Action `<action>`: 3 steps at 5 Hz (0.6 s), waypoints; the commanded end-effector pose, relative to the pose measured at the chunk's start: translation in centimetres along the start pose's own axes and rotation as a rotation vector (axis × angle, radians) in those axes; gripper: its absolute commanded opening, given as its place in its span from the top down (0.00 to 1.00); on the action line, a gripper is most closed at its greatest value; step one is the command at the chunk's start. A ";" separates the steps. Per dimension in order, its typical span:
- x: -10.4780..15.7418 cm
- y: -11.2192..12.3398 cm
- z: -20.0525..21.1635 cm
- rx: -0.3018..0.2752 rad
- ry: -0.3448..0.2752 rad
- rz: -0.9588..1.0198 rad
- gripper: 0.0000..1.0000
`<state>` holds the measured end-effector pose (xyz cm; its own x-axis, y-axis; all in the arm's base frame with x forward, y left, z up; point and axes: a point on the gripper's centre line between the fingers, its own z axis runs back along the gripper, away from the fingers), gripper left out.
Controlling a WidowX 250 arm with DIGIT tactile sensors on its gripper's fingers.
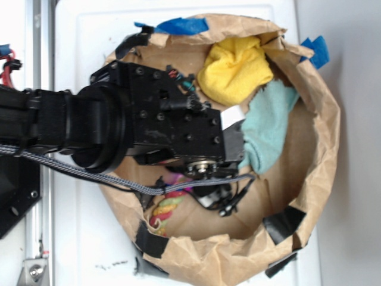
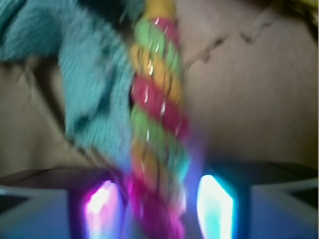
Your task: Grab the multicolored rope.
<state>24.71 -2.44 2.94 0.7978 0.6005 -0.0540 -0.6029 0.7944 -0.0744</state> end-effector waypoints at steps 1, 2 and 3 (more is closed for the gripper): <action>0.9 0.1 2.1 -0.047 -0.016 0.020 1.00; 1.4 -0.1 5.1 -0.050 -0.033 -0.073 1.00; 1.8 -0.4 10.3 0.000 -0.142 -0.146 1.00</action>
<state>25.93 -0.67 11.57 0.8732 0.4862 0.0335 -0.4855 0.8738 -0.0277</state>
